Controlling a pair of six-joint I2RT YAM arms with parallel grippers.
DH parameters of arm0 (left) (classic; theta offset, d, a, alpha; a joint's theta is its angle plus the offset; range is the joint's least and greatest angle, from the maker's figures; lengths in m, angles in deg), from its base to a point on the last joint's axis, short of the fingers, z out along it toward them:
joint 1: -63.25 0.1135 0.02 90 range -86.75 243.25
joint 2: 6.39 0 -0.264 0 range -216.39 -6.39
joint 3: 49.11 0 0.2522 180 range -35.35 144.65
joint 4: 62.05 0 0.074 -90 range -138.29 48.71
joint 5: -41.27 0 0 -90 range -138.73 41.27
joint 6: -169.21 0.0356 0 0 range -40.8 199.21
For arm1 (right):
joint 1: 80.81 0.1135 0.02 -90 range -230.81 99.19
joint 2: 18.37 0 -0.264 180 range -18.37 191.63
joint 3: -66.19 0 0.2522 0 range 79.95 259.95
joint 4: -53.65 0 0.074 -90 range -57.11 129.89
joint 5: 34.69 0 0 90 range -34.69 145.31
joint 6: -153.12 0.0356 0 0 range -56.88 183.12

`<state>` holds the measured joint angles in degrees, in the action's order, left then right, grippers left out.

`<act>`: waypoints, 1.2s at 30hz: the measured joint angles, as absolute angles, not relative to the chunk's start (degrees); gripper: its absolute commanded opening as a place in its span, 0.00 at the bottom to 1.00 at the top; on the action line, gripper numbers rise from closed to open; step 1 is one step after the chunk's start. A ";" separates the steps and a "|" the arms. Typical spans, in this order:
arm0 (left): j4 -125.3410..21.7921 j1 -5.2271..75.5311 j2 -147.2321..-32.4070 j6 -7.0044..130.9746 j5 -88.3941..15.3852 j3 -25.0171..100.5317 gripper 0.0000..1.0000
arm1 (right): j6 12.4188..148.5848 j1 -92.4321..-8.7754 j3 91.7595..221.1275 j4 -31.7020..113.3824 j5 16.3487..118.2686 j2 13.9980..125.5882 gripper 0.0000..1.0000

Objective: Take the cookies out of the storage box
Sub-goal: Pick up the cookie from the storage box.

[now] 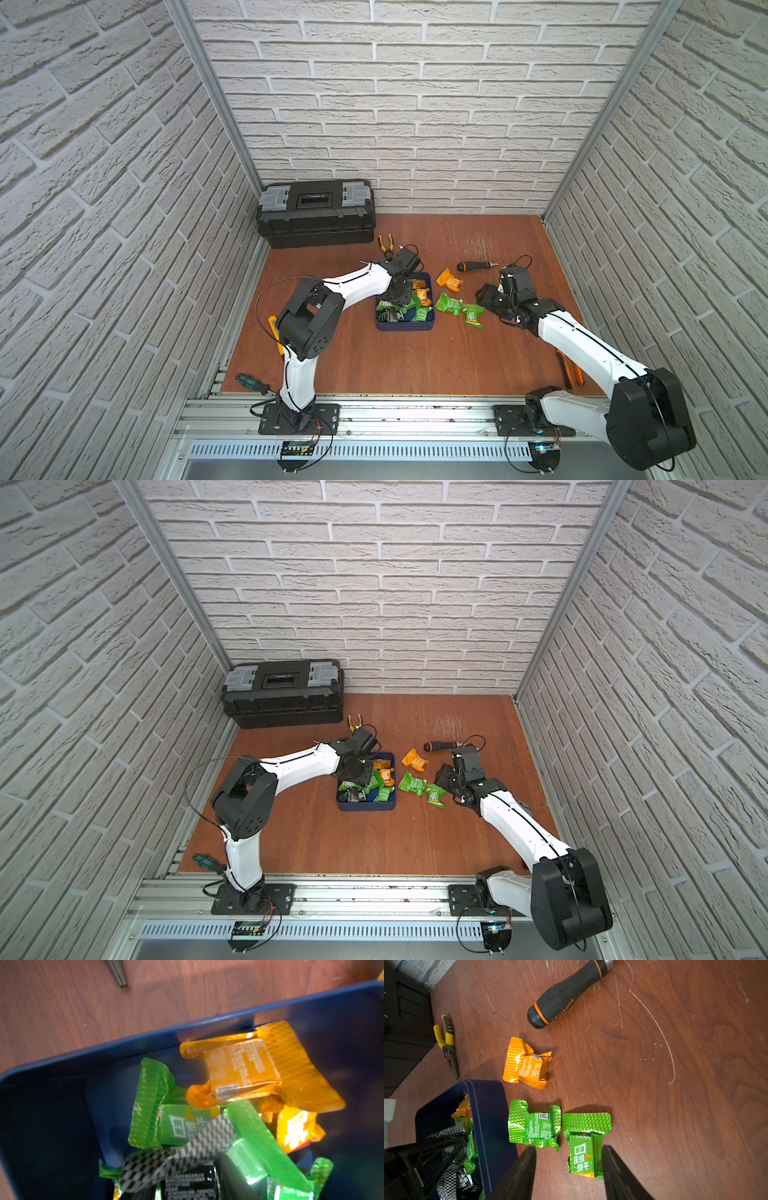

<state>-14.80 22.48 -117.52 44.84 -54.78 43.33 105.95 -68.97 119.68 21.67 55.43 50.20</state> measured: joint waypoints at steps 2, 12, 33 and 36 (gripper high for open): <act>-14.95 22.48 -117.57 44.84 -54.65 43.33 0.49 | 105.95 -68.97 119.68 21.67 55.43 50.20 0.55; -15.52 22.48 -118.33 45.12 -54.03 43.35 0.52 | 105.92 -68.97 119.68 21.72 55.56 50.79 0.54; -14.80 22.70 -118.40 48.18 -54.91 43.90 0.31 | 105.92 -68.97 119.70 22.04 55.56 50.51 0.49; -15.02 22.70 -117.76 48.18 -55.21 43.50 0.30 | 105.92 -68.97 119.70 22.04 55.56 50.49 0.49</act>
<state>-15.02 22.70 -117.76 48.18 -55.21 43.50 105.92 -68.97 119.70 22.04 55.56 50.49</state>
